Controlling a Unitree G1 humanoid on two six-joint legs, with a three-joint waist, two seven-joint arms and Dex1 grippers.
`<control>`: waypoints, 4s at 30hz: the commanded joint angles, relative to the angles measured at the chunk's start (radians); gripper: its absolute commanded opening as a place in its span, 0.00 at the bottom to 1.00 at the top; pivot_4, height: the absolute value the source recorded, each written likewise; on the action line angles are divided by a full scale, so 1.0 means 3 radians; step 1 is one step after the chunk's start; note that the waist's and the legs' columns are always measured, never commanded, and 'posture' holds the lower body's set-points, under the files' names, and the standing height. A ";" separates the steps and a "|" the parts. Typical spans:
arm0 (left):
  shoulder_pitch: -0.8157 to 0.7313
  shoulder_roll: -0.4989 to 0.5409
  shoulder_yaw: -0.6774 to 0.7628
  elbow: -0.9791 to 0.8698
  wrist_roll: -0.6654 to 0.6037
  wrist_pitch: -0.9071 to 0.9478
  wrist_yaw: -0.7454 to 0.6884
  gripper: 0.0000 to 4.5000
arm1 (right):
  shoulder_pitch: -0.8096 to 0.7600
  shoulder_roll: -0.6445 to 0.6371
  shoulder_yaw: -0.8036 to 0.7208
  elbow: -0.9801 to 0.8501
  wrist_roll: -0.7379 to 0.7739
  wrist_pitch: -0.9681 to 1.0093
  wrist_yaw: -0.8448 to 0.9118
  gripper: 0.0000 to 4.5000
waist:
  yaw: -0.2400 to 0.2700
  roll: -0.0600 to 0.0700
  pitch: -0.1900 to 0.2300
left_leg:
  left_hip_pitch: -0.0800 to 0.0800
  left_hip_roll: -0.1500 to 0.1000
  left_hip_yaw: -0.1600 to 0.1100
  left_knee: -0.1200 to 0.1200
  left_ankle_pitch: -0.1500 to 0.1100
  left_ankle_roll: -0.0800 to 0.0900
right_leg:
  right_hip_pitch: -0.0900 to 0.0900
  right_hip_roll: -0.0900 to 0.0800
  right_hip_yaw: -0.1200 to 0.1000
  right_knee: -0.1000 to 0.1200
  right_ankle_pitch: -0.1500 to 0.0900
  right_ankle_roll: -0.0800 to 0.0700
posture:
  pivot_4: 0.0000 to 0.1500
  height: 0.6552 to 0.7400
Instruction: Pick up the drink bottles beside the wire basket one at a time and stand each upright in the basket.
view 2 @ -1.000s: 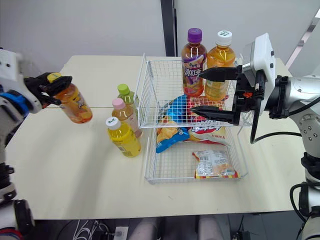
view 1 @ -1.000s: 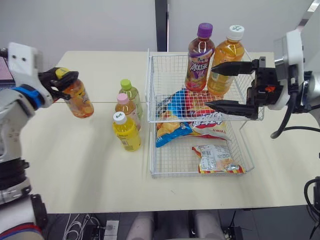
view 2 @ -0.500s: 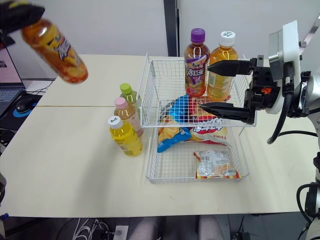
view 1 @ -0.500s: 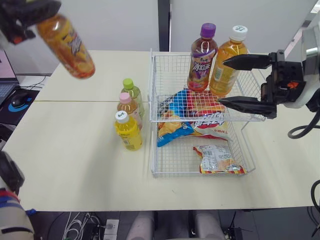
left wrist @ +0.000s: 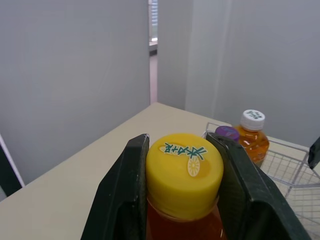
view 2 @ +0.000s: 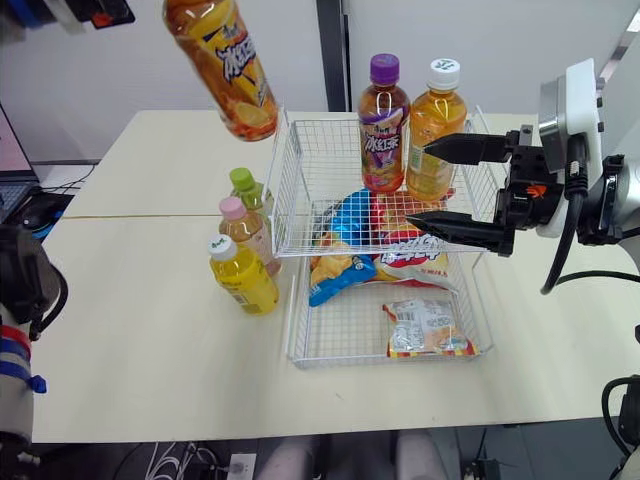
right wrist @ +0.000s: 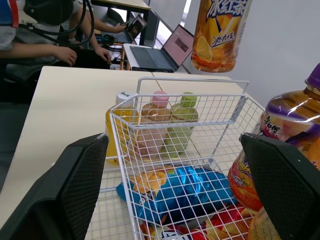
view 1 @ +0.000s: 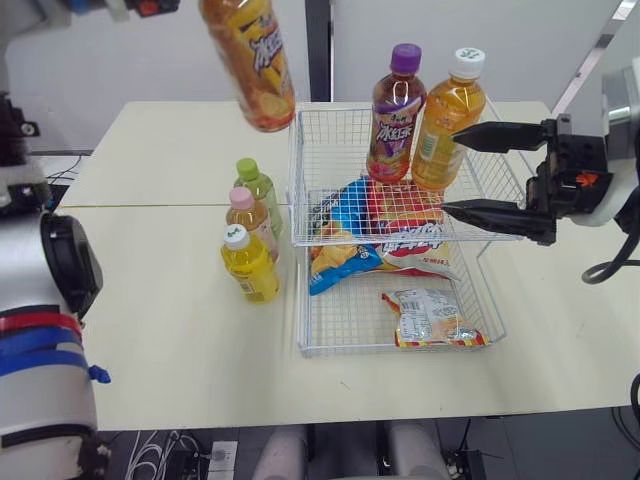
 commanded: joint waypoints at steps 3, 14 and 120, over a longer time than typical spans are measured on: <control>-0.0454 -0.0047 -0.0032 0.0318 0.0213 -0.0246 -0.0286 0.31 | 0.0040 -0.0100 -0.0178 -0.0138 0.0096 0.0033 -0.0082 1.00 | -0.0004 0.0001 0.0001 | 0.0001 0.0001 0.0001 0.0000 0.0000 0.0000 | 0.0000 0.0000 0.0001 0.0001 0.0000 0.0000 | 1.00 1.00; -0.0385 -0.0584 0.0035 0.0635 0.0458 -0.0607 -0.0269 0.31 | -0.0018 -0.0133 -0.0200 -0.0108 0.0111 0.0026 -0.0139 1.00 | 0.0019 0.0000 0.0002 | -0.0002 0.0000 0.0000 0.0003 0.0000 0.0000 | 0.0000 -0.0001 0.0000 0.0001 0.0000 0.0001 | 1.00 1.00; 0.5313 -0.1046 0.2008 -0.4988 -0.1348 0.0192 0.2902 1.00 | -0.0346 0.0129 0.0400 0.0498 -0.0148 -0.0419 0.1011 1.00 | 0.0084 0.0002 -0.0004 | 0.0041 0.0021 0.0013 -0.0002 -0.0002 -0.0003 | 0.0033 0.0009 0.0006 -0.0008 0.0011 -0.0017 | 1.00 1.00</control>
